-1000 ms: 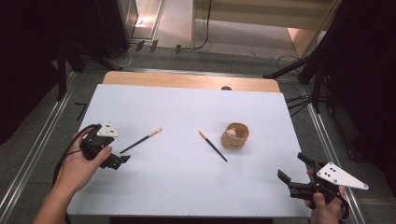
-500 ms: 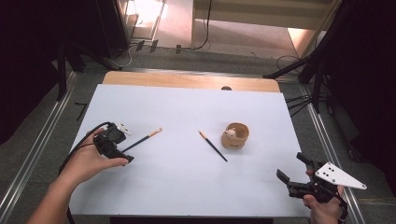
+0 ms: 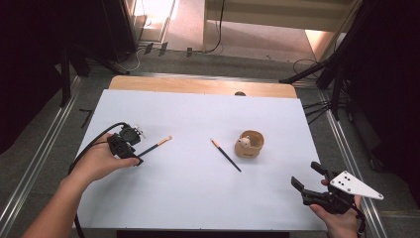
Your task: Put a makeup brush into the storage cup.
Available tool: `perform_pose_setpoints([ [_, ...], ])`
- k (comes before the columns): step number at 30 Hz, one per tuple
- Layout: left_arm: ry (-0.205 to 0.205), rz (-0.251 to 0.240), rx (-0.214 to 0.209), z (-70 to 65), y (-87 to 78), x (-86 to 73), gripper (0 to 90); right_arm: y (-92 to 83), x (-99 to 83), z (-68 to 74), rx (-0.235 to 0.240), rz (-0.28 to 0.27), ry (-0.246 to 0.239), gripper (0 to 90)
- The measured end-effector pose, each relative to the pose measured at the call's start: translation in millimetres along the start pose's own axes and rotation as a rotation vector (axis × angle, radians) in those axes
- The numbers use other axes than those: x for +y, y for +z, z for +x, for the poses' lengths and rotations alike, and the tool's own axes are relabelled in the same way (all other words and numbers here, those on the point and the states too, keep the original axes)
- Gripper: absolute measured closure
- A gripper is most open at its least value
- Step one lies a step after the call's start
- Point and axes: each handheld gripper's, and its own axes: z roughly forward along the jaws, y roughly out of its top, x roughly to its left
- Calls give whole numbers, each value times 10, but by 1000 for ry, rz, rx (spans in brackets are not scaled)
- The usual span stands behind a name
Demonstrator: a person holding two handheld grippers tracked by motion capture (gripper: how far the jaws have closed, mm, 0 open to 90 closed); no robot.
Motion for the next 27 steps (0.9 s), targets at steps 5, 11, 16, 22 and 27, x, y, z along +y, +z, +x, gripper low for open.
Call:
perform_pose_setpoints([
  [5, 18, 17, 12, 22, 15, 46, 556, -19, 2, -8, 5, -11, 19, 131],
  [11, 20, 27, 18, 61, 55, 73, 605, -21, -3, -13, 34, -14, 15, 131],
  [16, 22, 35, 20, 91, 101, 90, 649, -8, -9, -9, 32, -4, 10, 132],
  [22, 28, 46, 15, 80, 149, 128, 676, -8, -10, -14, 27, -4, 9, 131],
  [27, 24, 43, 30, 103, 155, 171, 672, -10, -12, -12, 26, -3, 11, 131],
])
